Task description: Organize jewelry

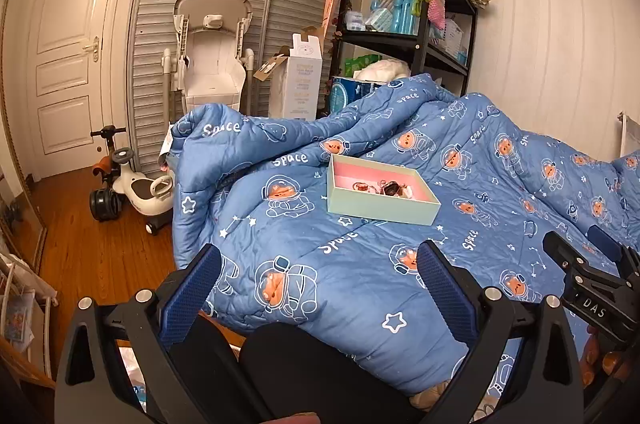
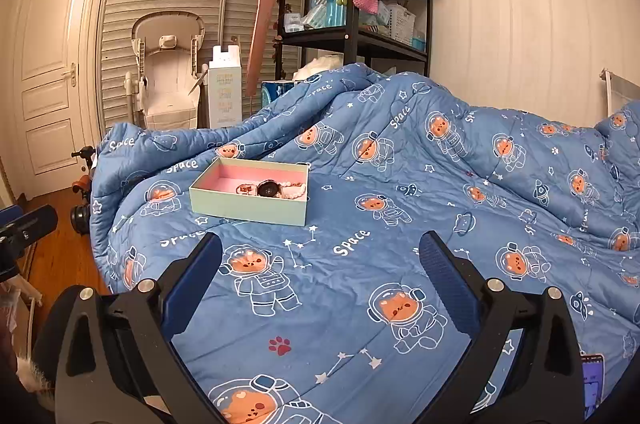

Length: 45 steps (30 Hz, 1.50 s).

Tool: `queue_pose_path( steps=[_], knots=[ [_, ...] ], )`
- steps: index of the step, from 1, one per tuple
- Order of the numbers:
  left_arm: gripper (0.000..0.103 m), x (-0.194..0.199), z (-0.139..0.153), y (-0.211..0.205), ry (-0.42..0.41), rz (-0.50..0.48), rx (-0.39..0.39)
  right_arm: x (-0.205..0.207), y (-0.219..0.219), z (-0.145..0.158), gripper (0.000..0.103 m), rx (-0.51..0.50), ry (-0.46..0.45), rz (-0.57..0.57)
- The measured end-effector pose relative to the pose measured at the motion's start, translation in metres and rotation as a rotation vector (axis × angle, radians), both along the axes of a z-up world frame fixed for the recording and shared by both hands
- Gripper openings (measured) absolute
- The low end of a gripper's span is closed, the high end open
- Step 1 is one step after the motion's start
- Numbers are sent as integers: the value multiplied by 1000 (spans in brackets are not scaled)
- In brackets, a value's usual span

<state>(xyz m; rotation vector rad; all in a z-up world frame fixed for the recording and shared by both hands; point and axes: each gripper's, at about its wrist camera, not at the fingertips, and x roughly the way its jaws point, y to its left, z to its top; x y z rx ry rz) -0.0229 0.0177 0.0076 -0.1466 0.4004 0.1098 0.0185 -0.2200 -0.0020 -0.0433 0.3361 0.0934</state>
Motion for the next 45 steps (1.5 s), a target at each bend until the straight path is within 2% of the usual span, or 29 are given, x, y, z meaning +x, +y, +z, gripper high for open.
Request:
queue_pose_path(
  steps=[45],
  knots=[
    [96,0,-1,-6,-3,-27,2,-4,4,1,97,-5,-8,27]
  ],
)
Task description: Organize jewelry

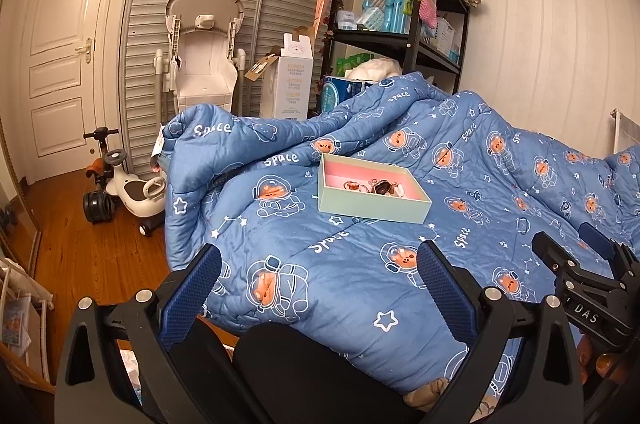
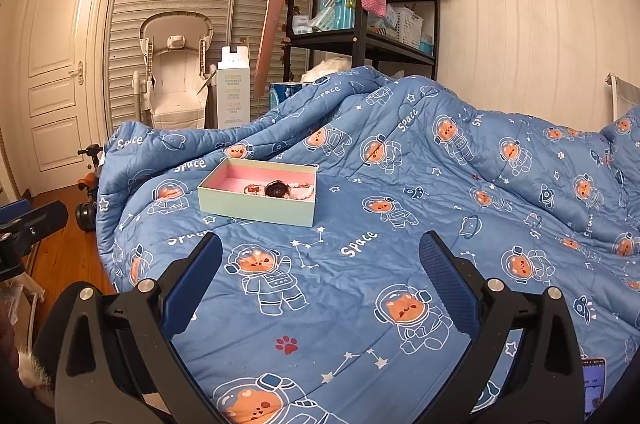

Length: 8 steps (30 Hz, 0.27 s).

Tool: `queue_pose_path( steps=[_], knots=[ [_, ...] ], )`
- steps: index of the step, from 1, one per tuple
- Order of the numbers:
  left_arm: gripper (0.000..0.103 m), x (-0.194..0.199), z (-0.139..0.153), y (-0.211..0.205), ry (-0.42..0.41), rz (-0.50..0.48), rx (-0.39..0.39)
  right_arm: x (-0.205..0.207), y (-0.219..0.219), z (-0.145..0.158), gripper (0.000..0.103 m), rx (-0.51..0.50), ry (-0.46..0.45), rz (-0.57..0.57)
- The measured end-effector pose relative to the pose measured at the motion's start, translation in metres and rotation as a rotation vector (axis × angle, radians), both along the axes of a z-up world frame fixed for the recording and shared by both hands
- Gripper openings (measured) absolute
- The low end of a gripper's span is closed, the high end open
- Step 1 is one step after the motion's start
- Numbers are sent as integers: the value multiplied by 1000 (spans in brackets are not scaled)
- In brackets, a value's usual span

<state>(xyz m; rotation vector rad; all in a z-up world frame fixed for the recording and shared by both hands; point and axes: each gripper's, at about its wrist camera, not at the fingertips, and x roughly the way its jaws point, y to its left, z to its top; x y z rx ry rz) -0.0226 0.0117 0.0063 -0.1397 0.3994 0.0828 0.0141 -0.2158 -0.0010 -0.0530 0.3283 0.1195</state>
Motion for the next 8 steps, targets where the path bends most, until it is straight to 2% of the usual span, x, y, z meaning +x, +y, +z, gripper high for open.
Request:
queue_pose_path(
  steps=[8],
  knots=[
    [96,2,-1,2,11,-1,2,2,1,0,97,-2,10,4]
  ],
)
